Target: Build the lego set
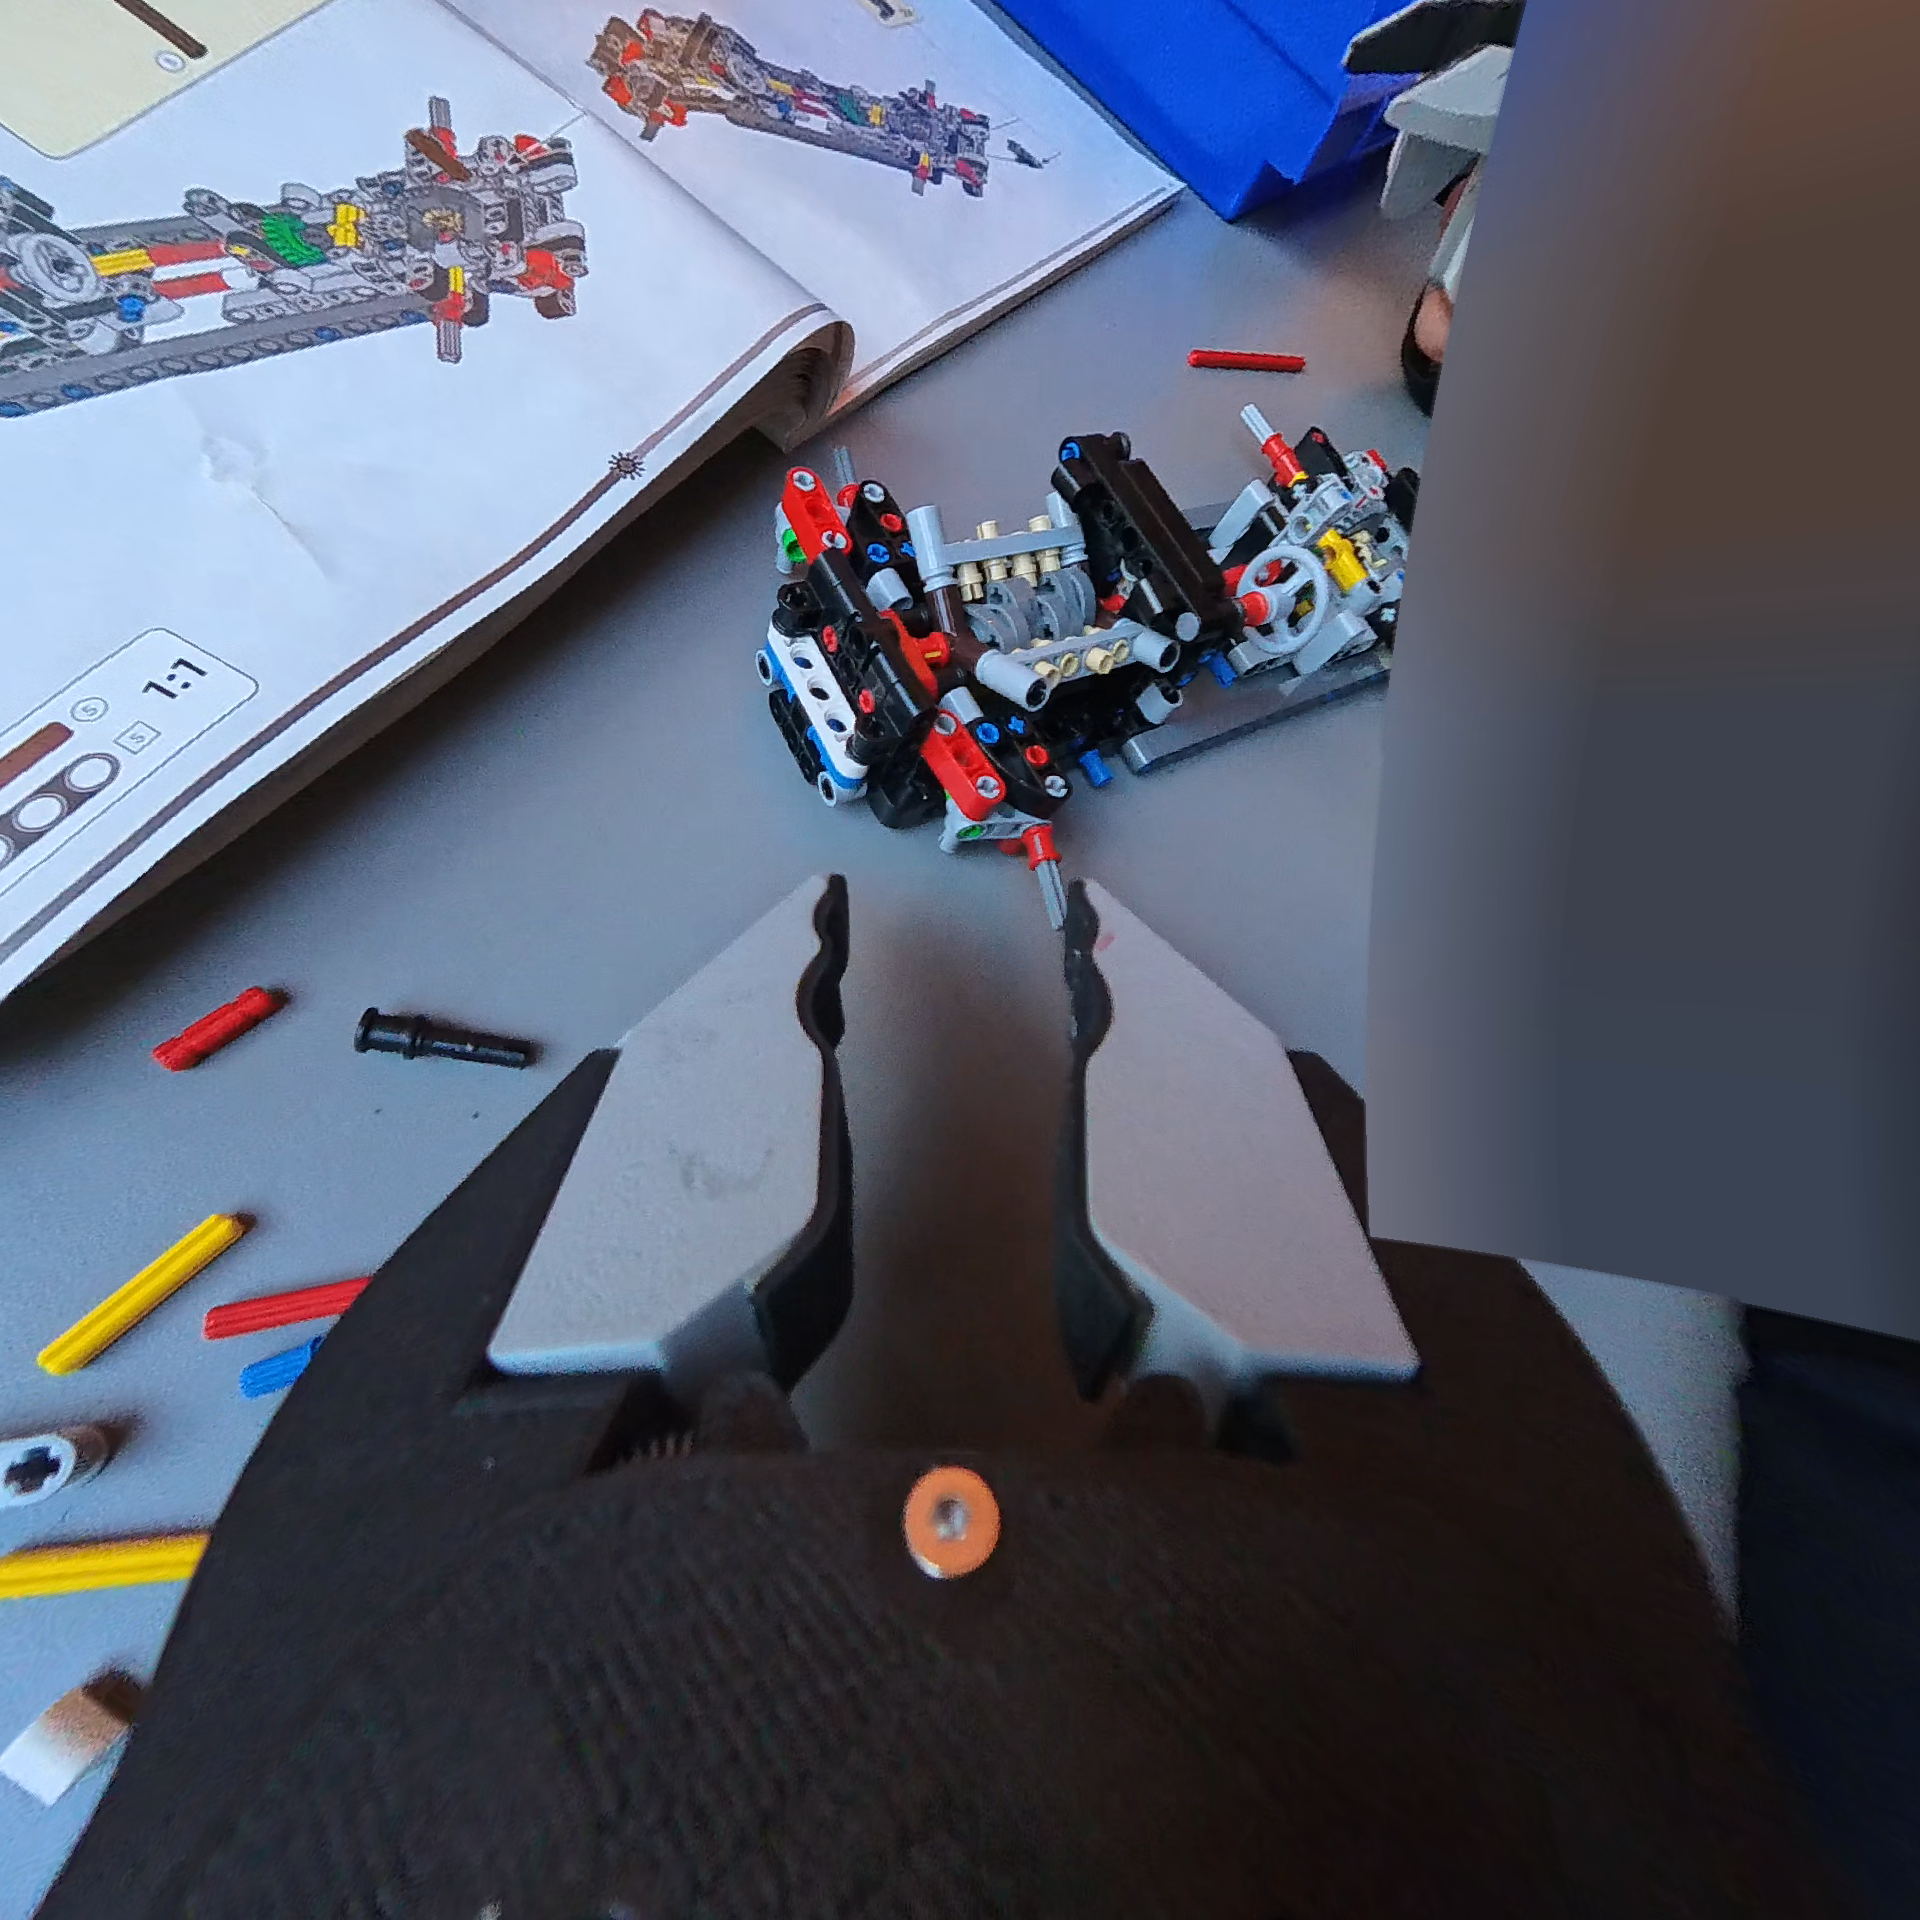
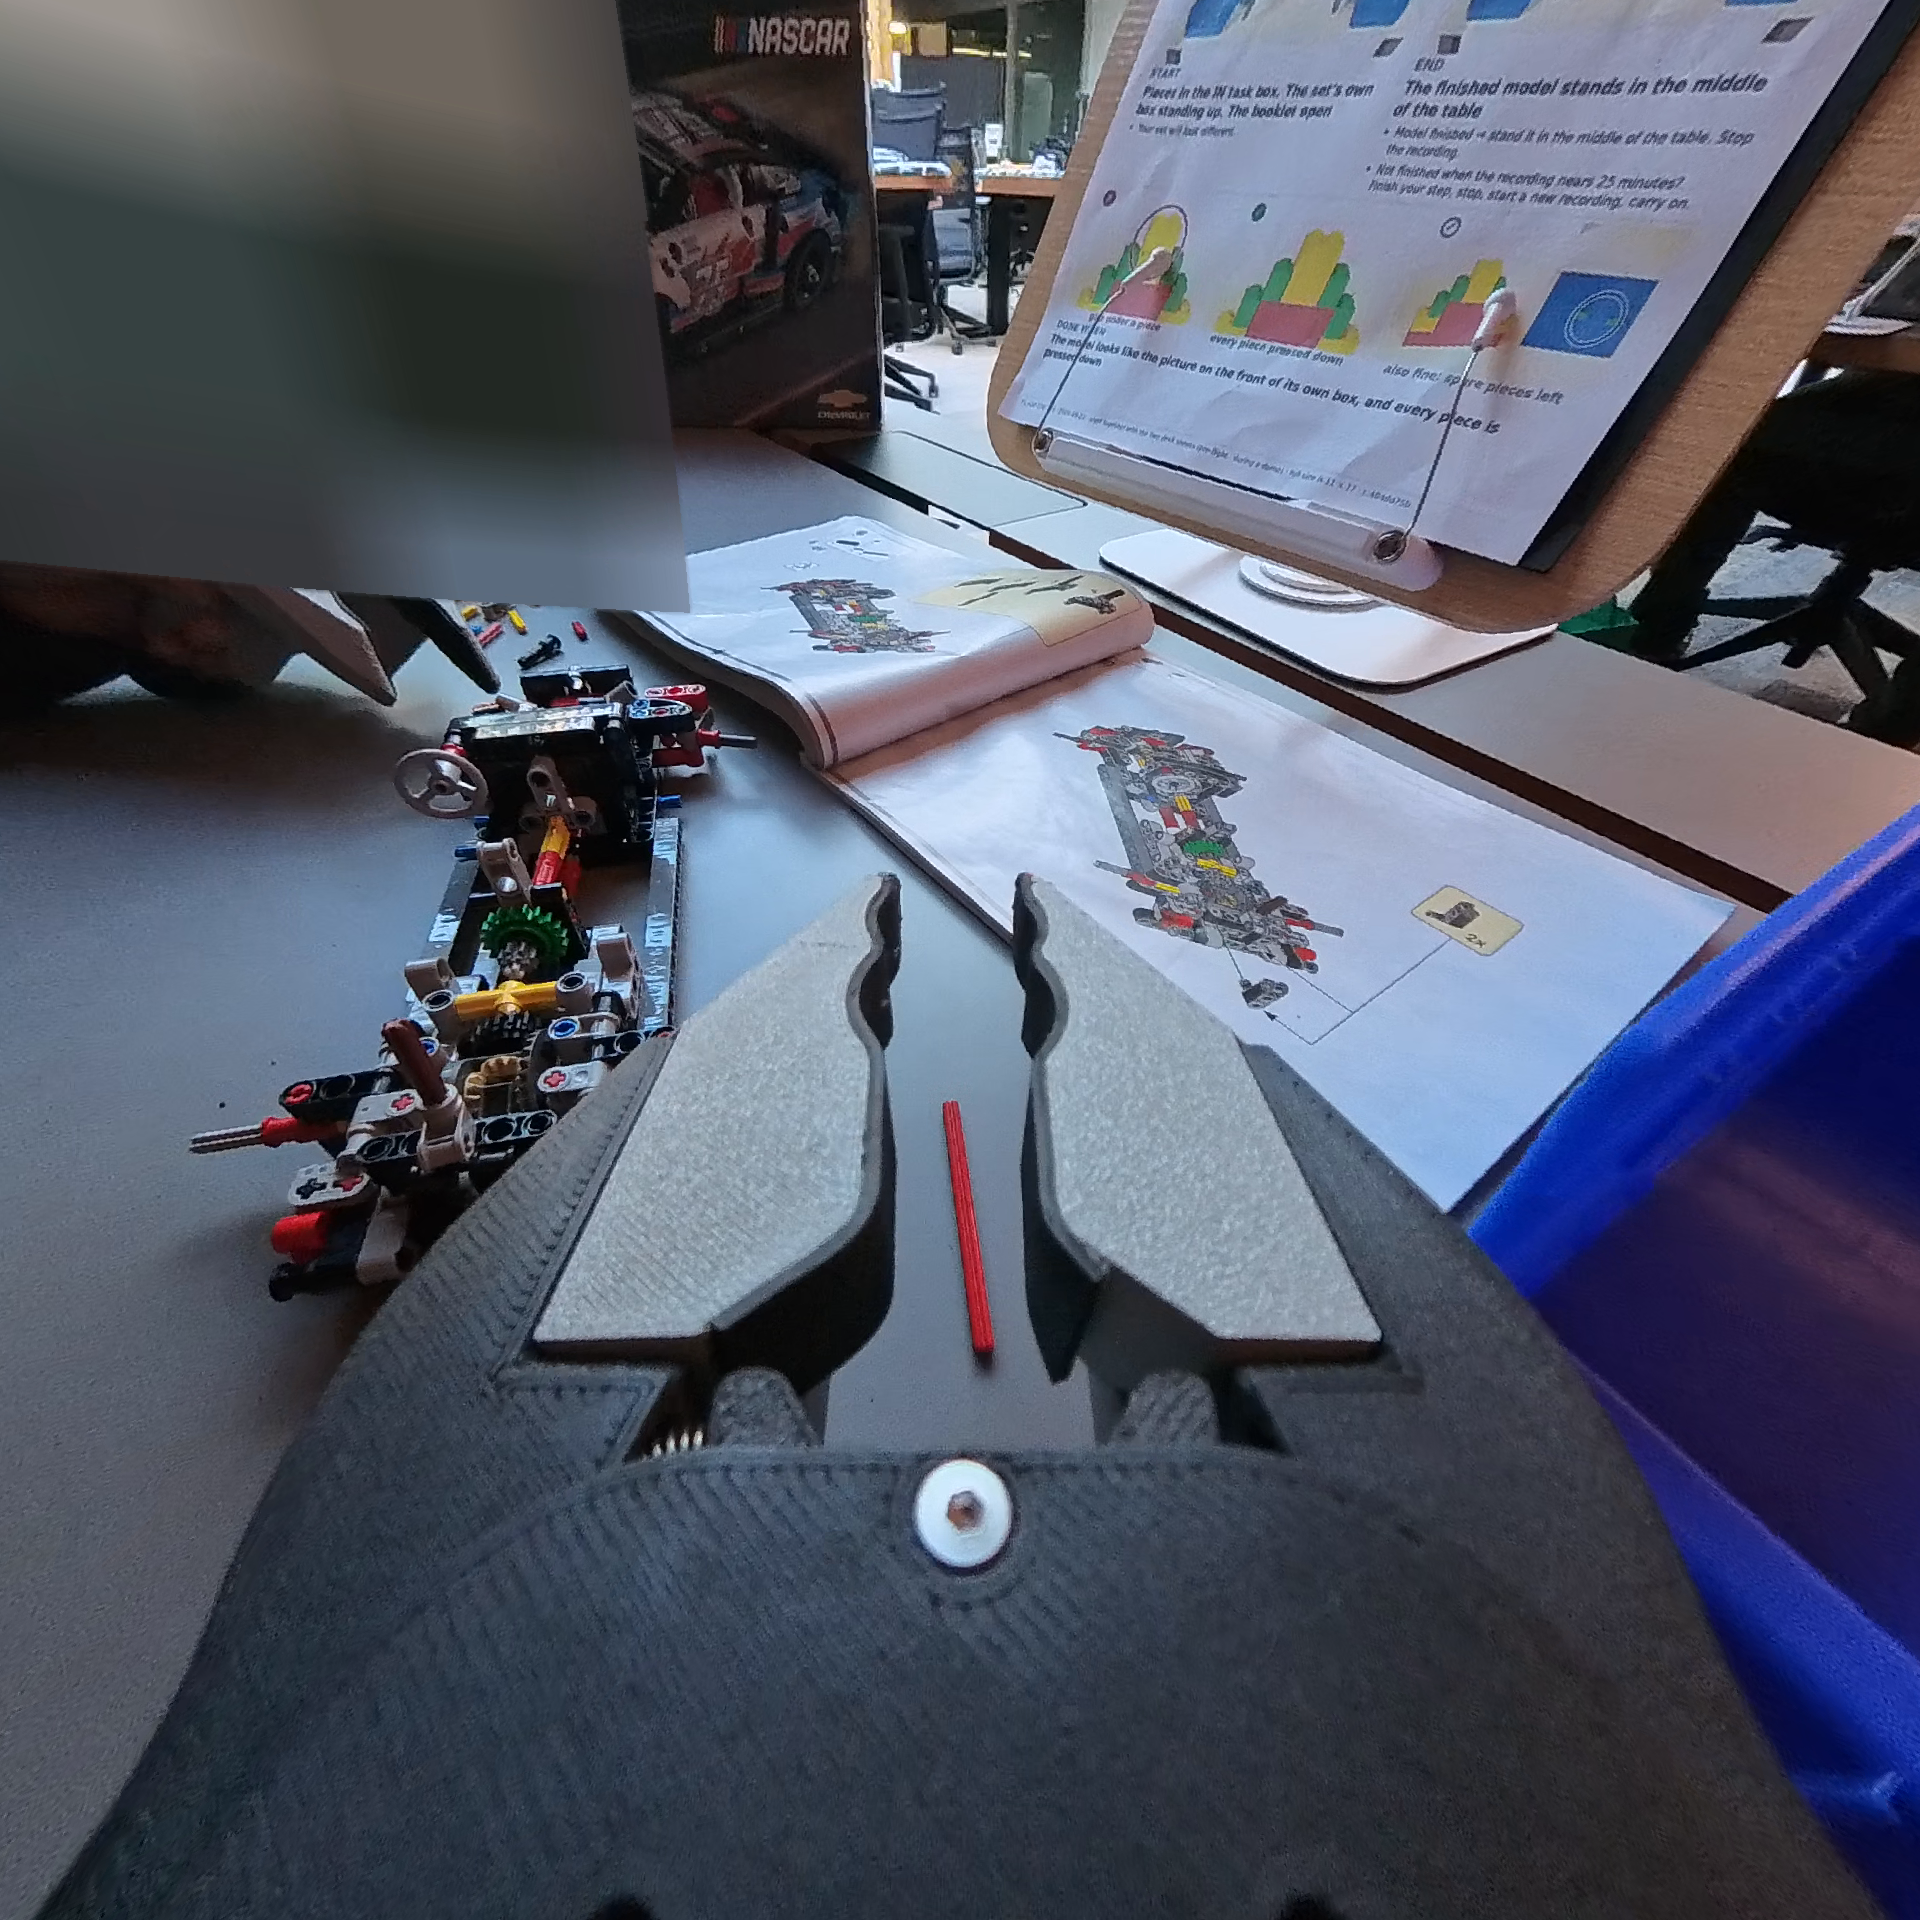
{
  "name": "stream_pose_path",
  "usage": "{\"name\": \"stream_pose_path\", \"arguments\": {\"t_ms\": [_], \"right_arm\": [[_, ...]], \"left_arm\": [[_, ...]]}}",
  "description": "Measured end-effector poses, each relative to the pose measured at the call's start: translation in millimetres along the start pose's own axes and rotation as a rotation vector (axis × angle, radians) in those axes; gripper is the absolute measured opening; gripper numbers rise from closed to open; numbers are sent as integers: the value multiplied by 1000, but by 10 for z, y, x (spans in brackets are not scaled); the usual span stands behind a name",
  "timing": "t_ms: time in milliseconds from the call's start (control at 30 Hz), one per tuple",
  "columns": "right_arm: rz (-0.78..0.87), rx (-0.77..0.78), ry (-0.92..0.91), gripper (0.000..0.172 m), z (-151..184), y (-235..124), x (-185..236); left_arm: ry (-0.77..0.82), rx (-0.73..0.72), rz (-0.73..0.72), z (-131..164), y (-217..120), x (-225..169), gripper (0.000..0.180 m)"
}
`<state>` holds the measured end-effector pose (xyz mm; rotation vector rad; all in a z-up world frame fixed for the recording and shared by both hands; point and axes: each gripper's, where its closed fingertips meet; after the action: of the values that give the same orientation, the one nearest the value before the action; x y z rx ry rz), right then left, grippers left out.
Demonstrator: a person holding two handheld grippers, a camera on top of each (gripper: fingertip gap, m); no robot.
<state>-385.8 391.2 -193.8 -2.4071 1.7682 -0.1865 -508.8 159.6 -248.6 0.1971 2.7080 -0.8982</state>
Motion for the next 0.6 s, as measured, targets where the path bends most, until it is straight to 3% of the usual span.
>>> {"name": "stream_pose_path", "arguments": {"t_ms": [600], "right_arm": [[-13, -20, 19, 19, -24, -13, -9]], "left_arm": [[-58, -14, 28, -19, 1, 32, 38]]}}
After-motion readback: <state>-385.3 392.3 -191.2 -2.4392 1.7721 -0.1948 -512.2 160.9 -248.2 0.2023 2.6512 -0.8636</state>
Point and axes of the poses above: each gripper's, where its closed fingertips meet, y out along the fingers, z out of its underside, x = y × z across the jaws, and after that the axes turned 4 degrees about -z, right-handed
